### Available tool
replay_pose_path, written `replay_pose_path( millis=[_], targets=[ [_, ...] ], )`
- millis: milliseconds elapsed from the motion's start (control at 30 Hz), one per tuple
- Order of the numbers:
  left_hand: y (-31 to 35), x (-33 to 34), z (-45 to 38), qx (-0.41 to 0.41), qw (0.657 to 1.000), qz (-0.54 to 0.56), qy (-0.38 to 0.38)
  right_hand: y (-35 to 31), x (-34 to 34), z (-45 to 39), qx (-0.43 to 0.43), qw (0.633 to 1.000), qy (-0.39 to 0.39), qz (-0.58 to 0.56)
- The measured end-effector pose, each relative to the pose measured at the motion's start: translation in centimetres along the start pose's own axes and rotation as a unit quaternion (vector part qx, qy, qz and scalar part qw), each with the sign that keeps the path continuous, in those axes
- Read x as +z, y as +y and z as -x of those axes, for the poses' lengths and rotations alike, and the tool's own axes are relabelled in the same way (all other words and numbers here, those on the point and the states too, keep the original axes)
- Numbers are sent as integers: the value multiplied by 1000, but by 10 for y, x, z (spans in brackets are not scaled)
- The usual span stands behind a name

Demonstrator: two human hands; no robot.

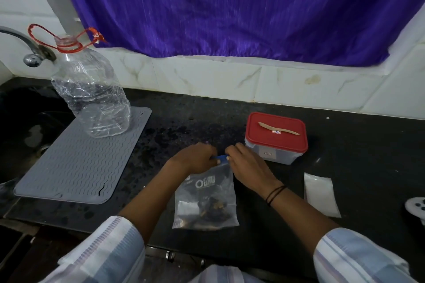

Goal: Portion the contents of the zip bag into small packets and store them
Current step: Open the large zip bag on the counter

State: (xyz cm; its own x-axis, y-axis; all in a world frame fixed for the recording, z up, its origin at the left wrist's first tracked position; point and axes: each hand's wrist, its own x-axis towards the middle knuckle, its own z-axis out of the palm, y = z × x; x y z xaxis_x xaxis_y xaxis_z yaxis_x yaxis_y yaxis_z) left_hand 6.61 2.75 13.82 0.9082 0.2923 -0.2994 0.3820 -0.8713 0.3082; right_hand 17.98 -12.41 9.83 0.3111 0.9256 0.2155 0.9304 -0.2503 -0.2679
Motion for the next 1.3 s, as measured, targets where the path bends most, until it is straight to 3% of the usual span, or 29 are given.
replay_pose_path(
  millis=[133,233,367,467,533,633,667,800,900,1000,1067,1233,1300],
  targets=[
    [5,2,0,-21,999,34,9,-18,9,1,96,994,58,-6],
    [6,5,1,-41,996,67,36,-36,9,-1,230,964,82,-103],
    [10,8,8,-75,983,146,81,-55,1,-11,368,865,34,-340],
    [9,14,17,-105,961,241,82,-67,1,-12,407,793,44,-452],
    [9,18,25,-127,911,376,114,-74,2,-13,423,734,63,-528],
    [13,16,36,-170,765,602,154,-81,0,-12,459,603,85,-647],
    [15,14,39,-182,734,636,151,-82,-3,-11,462,561,88,-681],
    [22,15,47,-186,665,711,134,-85,-9,-10,471,442,95,-757],
    [21,20,50,-176,601,775,84,-86,-7,-14,485,411,94,-766],
    [18,22,54,-192,527,826,47,-89,-4,-18,498,425,70,-753],
    [13,24,54,-209,491,845,39,-88,-5,-17,504,415,43,-756],
    [2,31,55,-182,388,903,12,-68,-1,-11,481,326,5,-814],
    [2,41,55,-162,362,918,-7,-60,2,-7,455,314,20,-833]
  ],
)
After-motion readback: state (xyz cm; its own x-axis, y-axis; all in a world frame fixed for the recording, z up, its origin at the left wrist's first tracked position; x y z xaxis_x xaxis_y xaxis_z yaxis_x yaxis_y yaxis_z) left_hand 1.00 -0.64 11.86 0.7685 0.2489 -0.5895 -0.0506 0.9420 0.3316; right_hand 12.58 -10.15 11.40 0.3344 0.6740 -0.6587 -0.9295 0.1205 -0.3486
